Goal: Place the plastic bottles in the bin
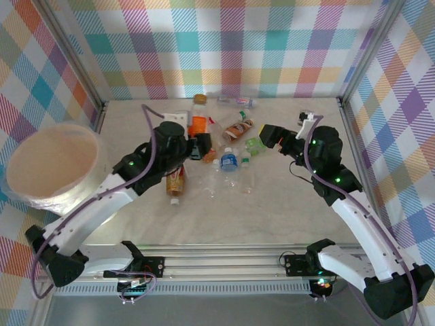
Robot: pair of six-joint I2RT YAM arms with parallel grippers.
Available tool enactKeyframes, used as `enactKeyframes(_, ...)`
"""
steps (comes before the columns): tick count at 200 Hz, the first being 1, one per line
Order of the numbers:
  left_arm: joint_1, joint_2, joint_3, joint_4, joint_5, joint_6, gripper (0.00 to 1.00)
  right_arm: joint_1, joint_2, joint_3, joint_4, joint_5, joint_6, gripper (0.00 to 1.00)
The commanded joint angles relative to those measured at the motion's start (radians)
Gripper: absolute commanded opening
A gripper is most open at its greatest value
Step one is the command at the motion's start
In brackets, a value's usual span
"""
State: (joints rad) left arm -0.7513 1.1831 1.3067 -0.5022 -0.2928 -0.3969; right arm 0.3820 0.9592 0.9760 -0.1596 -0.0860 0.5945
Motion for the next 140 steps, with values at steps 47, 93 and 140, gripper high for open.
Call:
enactKeyframes(47,0.023,-0.163,0.226,-0.570,-0.722,-0.018,0.42,0.005,-0.011,-0.038,-0.017,0.138,-0.044,1.00)
enactKeyframes(93,0.225,-0.094,0.357,-0.932,-0.948,-0.113,0.42,0.005,0.007,-0.034,-0.020,0.147,-0.048,1.00)
enactKeyframes(140,0.593,-0.132,0.232,-0.874,-0.811,0.046,0.42,0.005,0.009,-0.031,-0.039,0.145,-0.063,1.00)
